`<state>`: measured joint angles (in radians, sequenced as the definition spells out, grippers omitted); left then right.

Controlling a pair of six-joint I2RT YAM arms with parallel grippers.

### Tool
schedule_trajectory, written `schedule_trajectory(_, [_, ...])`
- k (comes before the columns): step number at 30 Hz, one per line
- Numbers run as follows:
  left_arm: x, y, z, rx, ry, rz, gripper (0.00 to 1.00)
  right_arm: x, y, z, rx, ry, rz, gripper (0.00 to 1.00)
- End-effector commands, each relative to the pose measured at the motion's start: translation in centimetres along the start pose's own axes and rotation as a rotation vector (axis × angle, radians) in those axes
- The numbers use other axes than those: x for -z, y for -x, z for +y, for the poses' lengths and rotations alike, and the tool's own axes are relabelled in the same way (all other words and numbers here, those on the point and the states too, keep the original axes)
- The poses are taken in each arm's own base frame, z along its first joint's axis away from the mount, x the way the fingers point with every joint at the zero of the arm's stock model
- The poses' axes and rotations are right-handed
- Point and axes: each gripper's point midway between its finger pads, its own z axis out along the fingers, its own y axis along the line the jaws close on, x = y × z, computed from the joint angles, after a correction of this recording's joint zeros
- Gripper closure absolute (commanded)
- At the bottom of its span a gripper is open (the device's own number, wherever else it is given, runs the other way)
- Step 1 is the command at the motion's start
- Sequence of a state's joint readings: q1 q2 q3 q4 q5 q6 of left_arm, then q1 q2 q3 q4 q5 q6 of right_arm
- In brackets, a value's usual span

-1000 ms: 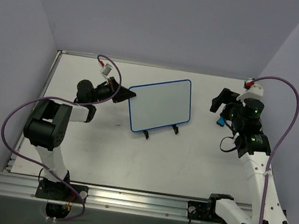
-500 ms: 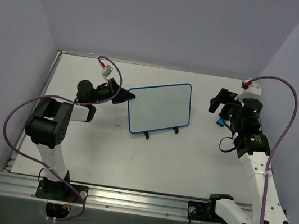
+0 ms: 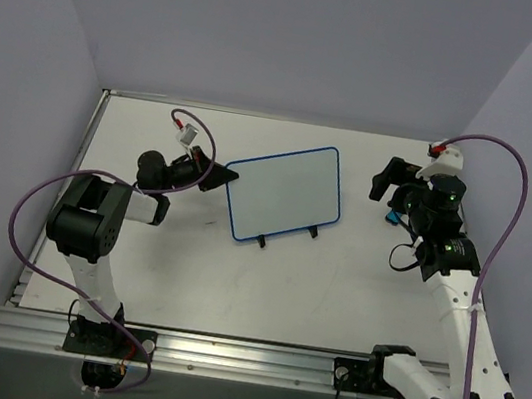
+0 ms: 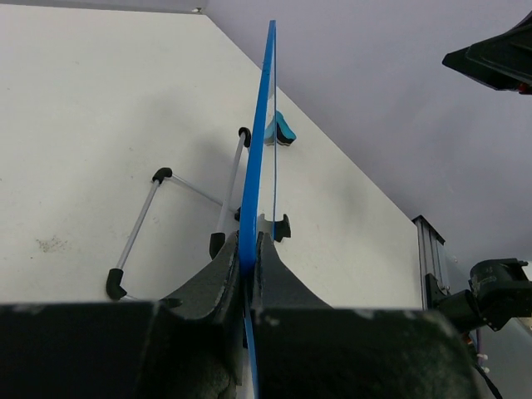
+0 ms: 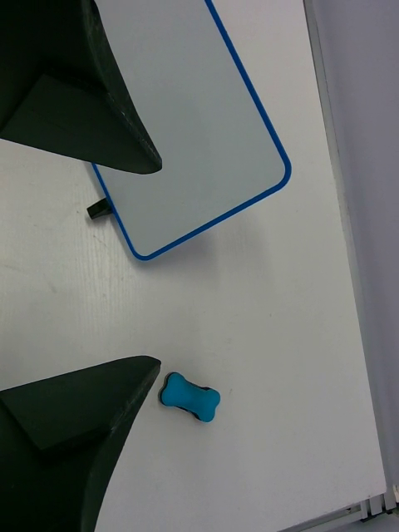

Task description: Erase the whiteboard

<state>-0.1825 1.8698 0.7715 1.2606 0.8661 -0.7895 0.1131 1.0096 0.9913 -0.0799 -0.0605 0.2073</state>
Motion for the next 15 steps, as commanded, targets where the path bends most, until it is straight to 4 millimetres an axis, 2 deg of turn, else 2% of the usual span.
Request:
schedule_trajectory(1, [0.0, 4.8, -3.5, -0.343, -0.091, -0.214, 0.97, 0.9, 2.7, 1.0, 0.014, 0.036, -0.077, 0.13])
schedule_trajectory(5, [0.0, 4.0, -3.4, -0.336, -0.068, -0.217, 0.98, 0.8, 2.6, 1.1, 0.015, 0.038, -0.075, 0.13])
schedule_trajectory(15, [1.1, 3.7, -3.2, -0.325, -0.051, -0.209, 0.98, 0.8, 2.6, 1.2, 0.018, 0.045, -0.076, 0.13])
